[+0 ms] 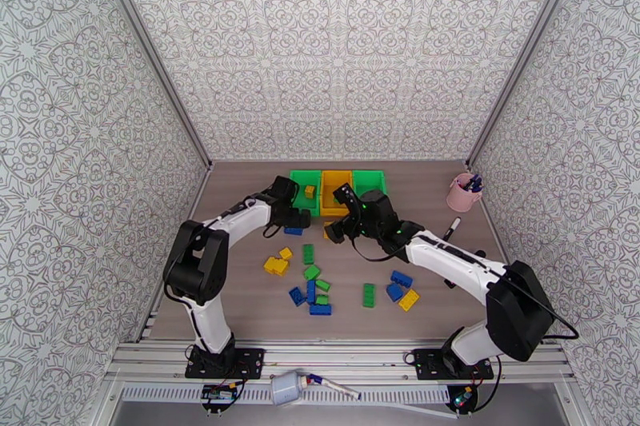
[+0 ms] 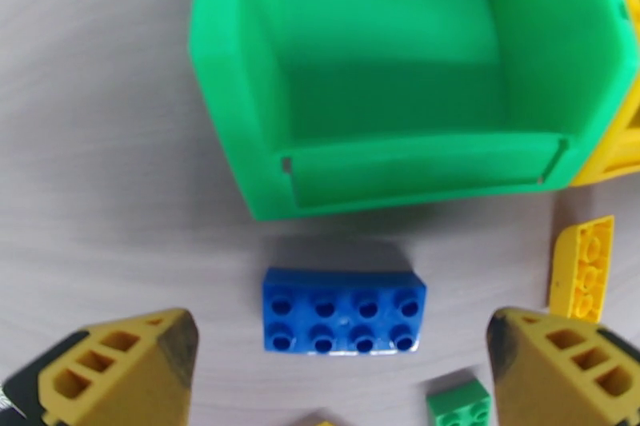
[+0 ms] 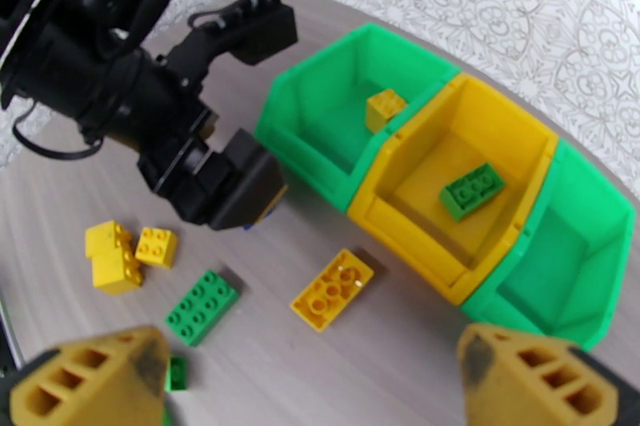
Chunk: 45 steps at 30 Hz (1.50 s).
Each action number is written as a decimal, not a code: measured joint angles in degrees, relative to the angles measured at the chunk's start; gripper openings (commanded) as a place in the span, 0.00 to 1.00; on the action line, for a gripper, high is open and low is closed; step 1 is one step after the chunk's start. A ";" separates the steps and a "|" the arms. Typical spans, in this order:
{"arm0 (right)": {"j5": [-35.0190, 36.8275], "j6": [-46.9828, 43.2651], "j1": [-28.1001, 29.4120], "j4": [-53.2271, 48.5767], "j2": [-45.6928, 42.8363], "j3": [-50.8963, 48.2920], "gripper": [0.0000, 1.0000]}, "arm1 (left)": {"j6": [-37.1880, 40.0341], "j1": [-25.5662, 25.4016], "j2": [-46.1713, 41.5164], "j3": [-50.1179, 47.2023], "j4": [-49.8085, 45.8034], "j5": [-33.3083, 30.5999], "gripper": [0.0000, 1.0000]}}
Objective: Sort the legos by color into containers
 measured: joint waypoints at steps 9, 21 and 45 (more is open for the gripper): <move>0.46 0.02 0.00 0.00 0.00 0.00 1.00 | 0.22 0.02 5.51 2.03 -0.35 0.07 0.91; 1.55 0.02 0.00 -0.13 0.00 0.00 1.00 | 0.39 -0.11 5.77 2.71 -0.44 0.24 0.63; 6.29 3.96 -0.20 5.53 -9.79 -7.39 1.00 | 0.00 -6.08 -5.31 4.24 6.80 2.14 0.62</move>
